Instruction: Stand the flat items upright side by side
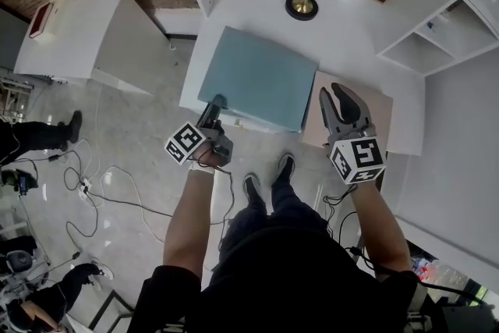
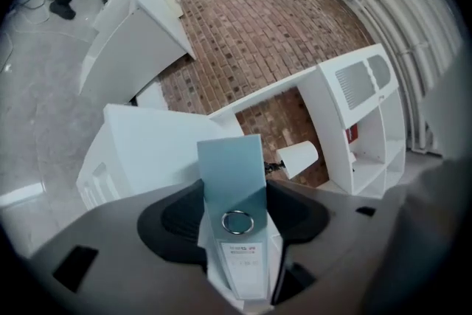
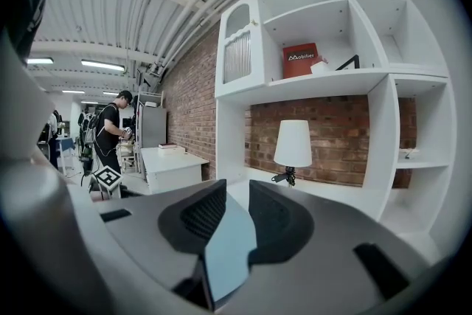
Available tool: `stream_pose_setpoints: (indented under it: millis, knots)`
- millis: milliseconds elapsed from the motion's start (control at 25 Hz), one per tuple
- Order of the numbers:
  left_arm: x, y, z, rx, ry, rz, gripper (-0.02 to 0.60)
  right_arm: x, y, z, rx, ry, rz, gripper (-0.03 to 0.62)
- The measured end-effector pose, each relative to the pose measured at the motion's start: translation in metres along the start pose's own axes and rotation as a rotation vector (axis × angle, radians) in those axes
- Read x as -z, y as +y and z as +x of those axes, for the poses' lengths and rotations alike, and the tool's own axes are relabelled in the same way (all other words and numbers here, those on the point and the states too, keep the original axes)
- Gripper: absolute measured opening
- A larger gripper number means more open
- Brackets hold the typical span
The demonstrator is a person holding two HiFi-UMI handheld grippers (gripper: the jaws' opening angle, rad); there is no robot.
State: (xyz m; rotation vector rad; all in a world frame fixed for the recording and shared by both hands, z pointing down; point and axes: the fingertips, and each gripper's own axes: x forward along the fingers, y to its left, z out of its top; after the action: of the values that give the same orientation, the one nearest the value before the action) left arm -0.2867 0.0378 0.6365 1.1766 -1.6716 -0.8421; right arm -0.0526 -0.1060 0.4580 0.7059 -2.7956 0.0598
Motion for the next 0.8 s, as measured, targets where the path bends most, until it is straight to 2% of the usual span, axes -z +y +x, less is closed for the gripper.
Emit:
stream_pose_setpoints:
  millis: [240,400,680,800]
  knots:
    - [-0.028,-0.064,0.007,0.047,-0.021,0.254,0.261,-0.007,0.001,0.002,-0.01,-0.013,-0.01,0.094]
    - [-0.032,-0.107,0.009,0.08,-0.011,0.45,0.259,-0.019,0.002,0.004,-0.018,-0.035,-0.019,0.094]
    - [-0.001,-0.193,0.008,0.165,0.028,0.924,0.259,-0.046,0.004,0.006,-0.041,-0.076,0.028,0.094]
    - [0.02,-0.216,0.005,0.19,0.031,1.063,0.259,-0.058,0.007,0.006,-0.044,-0.096,0.065,0.095]
